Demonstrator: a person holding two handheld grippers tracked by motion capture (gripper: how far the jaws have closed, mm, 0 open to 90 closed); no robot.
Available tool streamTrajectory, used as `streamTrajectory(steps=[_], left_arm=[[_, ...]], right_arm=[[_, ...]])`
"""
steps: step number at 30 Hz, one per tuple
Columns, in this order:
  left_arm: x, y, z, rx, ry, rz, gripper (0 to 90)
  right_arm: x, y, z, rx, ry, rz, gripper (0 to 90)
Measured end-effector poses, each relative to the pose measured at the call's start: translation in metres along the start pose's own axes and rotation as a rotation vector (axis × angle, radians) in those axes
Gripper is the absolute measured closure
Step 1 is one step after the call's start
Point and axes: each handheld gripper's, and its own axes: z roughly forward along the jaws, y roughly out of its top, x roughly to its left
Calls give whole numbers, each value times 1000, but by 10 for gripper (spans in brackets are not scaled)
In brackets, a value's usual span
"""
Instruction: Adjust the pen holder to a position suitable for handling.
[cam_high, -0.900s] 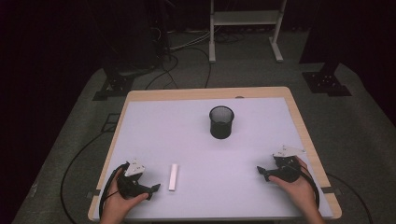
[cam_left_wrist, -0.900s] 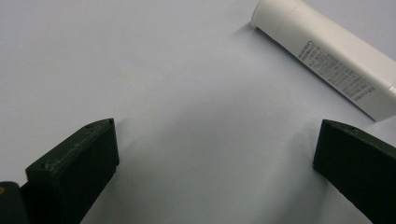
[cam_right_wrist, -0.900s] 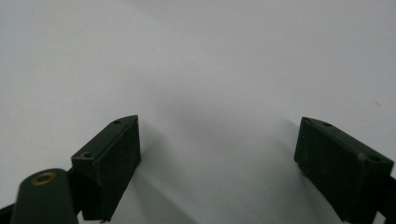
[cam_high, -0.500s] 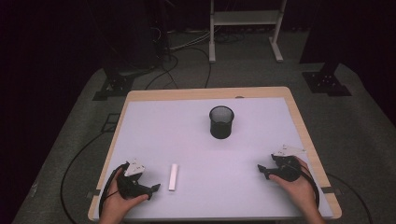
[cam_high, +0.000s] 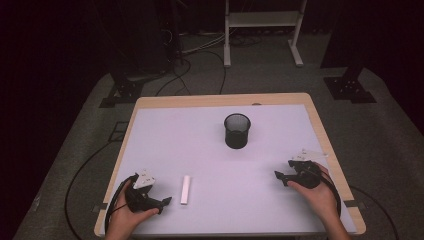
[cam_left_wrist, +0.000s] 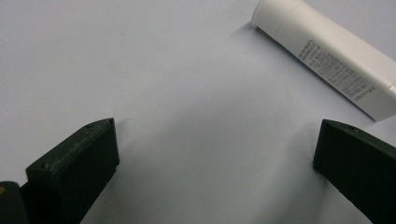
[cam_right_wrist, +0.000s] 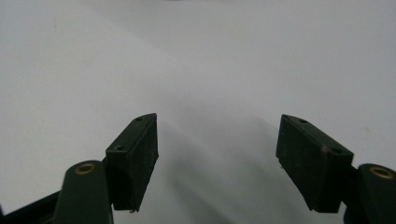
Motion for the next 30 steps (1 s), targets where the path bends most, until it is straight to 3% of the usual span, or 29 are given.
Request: streamTrajectory(steps=[30], left_arm=[[0,-1,0,-2,0,0,0]], right_arm=[[2,51,2,-37,42,-19,317]])
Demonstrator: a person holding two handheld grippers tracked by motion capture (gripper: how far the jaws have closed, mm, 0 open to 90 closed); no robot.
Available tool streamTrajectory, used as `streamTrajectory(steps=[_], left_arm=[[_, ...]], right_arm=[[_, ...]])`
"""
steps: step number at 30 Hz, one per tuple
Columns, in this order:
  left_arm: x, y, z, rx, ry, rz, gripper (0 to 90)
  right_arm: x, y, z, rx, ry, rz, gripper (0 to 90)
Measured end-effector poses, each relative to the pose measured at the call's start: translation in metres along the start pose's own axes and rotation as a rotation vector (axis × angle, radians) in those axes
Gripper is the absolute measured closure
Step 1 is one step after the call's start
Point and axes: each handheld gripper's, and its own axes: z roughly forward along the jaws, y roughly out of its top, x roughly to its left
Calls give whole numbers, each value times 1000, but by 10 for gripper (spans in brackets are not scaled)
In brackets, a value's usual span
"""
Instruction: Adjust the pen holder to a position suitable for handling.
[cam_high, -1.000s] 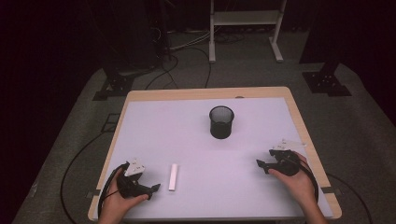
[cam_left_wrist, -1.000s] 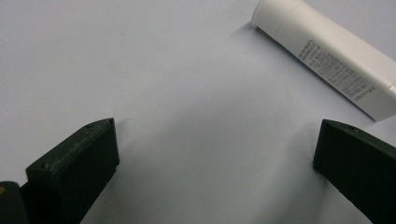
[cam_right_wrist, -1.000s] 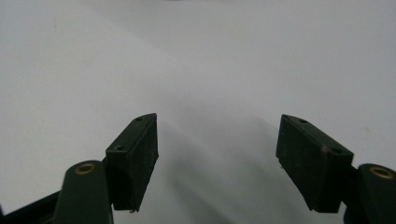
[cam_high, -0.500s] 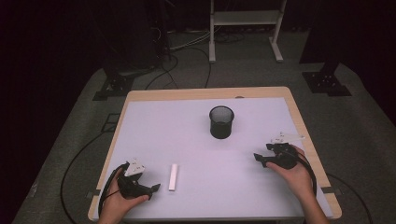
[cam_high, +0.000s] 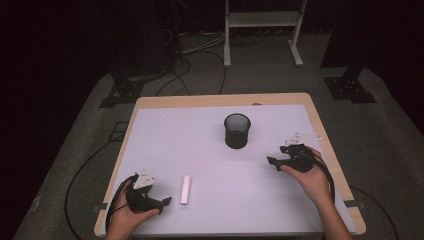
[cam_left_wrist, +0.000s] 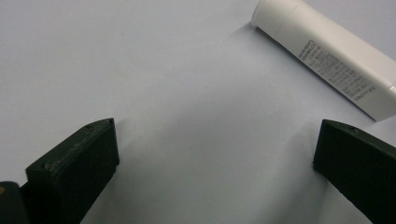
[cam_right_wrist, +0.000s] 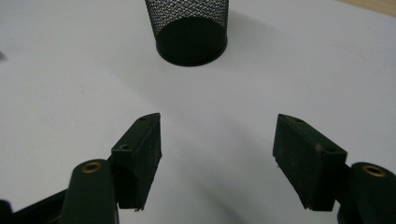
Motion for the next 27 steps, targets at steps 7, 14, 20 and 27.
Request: streamTrajectory(steps=[7,14,20,27], left_arm=[[0,0,0,0,0,0,0],[0,0,0,-1,0,0,0],[0,0,0,-2,0,-1,0],[0,0,0,0,-1,0,0]], right_arm=[[0,10,1,-2,4,-6,324],[0,22,3,0,13,-10,331],[-1,32,4,-3,19,-10,339],[-4,43,7,-8,28,-6,346]])
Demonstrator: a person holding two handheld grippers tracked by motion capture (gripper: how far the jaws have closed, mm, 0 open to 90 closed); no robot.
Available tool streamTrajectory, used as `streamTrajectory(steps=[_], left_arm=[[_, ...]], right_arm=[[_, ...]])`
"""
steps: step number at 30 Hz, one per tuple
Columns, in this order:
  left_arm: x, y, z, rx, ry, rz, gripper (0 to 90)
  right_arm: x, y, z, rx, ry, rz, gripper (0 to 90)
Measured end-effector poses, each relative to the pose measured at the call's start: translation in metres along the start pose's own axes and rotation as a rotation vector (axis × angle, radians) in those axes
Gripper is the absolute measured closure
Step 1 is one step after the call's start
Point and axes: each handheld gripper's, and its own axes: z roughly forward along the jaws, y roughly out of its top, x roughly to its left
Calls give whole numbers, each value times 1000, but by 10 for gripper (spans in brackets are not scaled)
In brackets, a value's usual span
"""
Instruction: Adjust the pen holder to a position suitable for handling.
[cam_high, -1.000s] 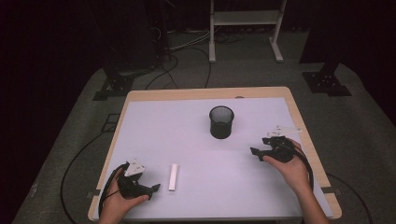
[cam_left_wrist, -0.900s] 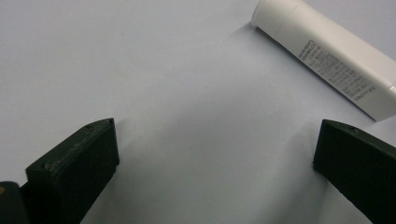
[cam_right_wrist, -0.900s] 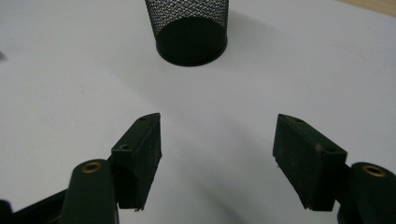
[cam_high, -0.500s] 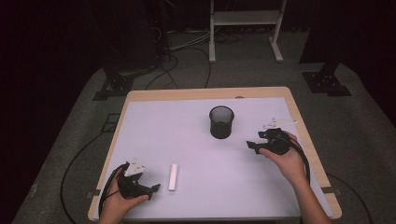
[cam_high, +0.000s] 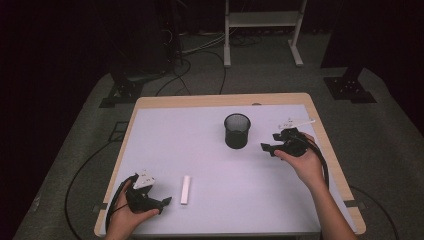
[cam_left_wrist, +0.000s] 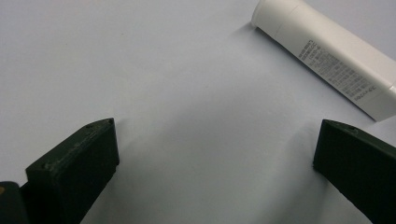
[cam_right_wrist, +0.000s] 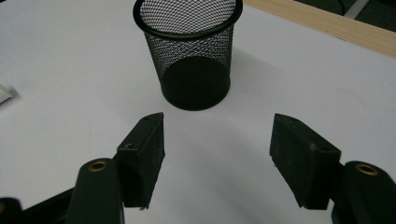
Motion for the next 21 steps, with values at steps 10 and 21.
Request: streamTrajectory(steps=[10,21], left_arm=[[0,0,0,3,1,4,0],[0,0,0,0,1,2,0]], right_arm=[[-4,18,6,-11,14,14,363],[-5,38,16,-15,17,12,385]])
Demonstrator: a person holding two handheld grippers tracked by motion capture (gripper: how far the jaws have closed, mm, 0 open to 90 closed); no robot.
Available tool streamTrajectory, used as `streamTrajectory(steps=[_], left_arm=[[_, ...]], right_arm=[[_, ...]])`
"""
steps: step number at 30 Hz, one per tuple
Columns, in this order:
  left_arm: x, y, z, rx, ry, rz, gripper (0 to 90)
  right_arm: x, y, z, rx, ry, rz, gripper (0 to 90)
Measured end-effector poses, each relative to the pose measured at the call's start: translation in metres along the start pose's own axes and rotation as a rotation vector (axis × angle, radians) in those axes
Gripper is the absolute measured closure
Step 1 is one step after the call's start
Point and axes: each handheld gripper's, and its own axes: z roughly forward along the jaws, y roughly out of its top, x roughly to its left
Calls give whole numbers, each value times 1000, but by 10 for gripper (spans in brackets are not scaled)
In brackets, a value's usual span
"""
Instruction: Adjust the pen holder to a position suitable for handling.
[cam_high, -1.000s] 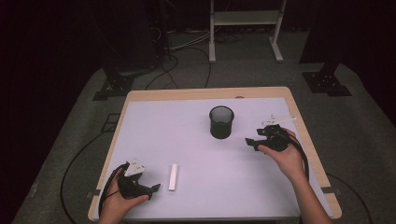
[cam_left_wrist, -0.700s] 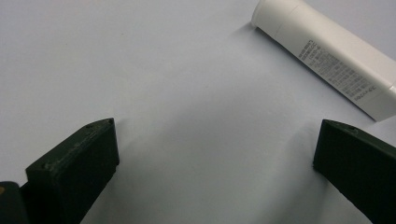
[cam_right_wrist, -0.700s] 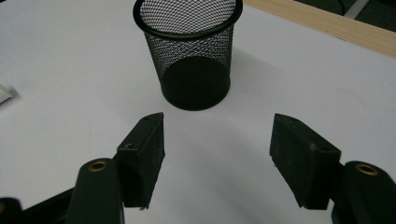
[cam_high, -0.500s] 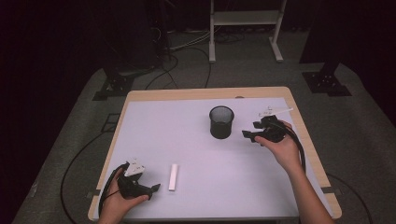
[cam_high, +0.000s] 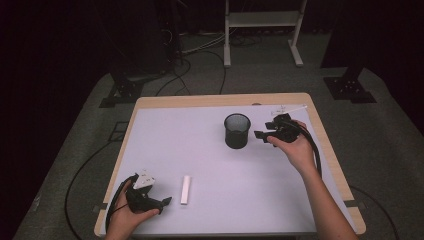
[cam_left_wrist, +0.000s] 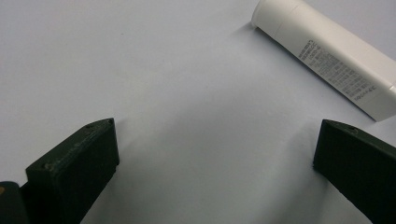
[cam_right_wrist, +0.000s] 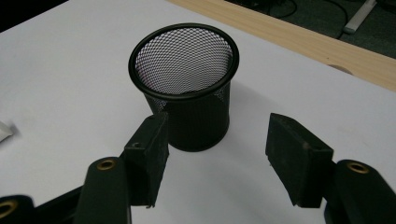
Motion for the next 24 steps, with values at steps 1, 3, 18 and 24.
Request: streamTrajectory(steps=[1,3,18,24], left_arm=[[0,0,0,0,0,0,0],[0,0,0,0,0,0,0],[0,0,0,0,0,0,0],[0,0,0,-1,0,-1,0]], right_arm=[[0,2,1,0,1,2,387],[0,6,3,1,-3,-1,390],[3,33,22,29,2,-3,403],[1,43,30,38,-3,-11,409]])
